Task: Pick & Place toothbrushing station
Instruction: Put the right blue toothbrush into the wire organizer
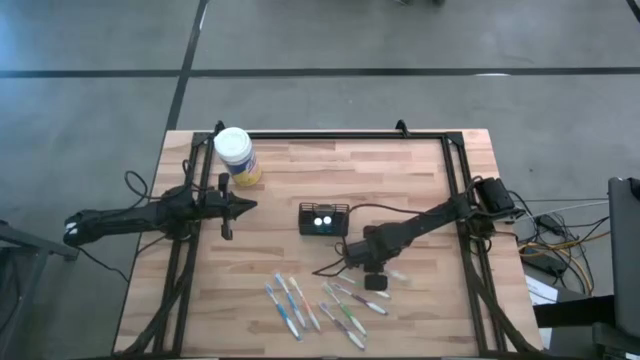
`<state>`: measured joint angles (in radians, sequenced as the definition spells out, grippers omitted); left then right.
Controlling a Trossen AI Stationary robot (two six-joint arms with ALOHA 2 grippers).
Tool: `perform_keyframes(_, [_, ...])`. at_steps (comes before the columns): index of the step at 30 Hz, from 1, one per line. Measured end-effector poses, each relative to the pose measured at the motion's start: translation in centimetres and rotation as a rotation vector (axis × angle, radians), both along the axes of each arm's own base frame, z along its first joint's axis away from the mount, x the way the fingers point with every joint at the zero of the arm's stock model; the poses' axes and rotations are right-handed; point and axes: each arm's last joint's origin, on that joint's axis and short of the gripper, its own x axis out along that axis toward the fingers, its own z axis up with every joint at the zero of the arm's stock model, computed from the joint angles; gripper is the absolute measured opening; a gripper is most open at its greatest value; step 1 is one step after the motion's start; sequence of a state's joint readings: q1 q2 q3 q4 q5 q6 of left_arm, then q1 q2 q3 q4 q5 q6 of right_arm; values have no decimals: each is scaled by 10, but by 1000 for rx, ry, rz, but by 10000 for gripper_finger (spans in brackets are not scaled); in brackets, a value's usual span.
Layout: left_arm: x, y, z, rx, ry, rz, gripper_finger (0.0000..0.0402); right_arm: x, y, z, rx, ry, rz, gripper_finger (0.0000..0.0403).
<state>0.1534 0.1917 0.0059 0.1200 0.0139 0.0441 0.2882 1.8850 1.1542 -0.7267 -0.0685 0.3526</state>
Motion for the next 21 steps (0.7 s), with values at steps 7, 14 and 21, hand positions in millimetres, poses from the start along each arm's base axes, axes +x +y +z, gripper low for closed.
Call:
perform_keyframes(7, [0, 0, 6, 10, -14, 0, 12, -4, -4, 24, 19, -75, 34, 13])
perform_keyframes(14, [0, 0, 15, 9, -53, 0, 12, -15, -15, 89, -91, -369, 41, 12])
perform_keyframes(21, [2, 0, 24, -38, -132, 9, 12, -22, -31, 159, -134, -913, 112, 12])
